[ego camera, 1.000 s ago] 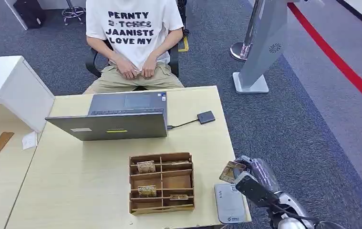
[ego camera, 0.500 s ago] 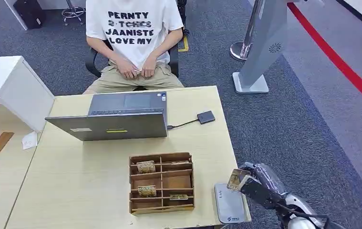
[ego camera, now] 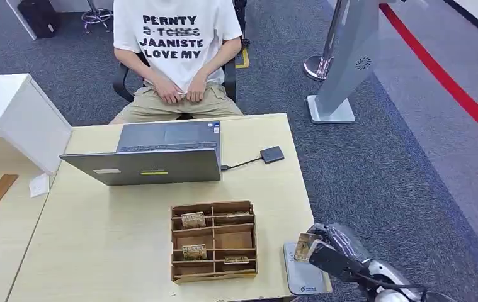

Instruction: Pass the card to the sensor for recognition and then transmit it.

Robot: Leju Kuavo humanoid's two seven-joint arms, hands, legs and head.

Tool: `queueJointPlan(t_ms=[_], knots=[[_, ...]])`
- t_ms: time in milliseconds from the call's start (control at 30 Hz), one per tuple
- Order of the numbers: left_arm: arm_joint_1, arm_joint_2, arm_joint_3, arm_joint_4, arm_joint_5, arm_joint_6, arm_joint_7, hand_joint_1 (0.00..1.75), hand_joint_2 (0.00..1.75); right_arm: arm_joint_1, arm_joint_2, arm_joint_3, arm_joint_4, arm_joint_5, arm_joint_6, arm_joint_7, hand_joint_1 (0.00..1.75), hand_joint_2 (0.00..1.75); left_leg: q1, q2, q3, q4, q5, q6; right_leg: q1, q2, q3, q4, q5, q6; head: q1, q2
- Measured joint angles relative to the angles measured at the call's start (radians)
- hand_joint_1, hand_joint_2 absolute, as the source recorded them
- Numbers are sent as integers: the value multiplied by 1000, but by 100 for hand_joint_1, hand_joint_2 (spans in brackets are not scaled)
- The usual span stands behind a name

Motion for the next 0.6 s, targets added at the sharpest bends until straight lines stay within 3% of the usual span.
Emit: queueJointPlan(t_ms=[600], knots=[[0,0,0,0,-5,-3,0,0,0,-16,-45,56,15,6,8,21,175,175,0,0,0,0,0,0,0,0,0,0,0,0,0,0]])
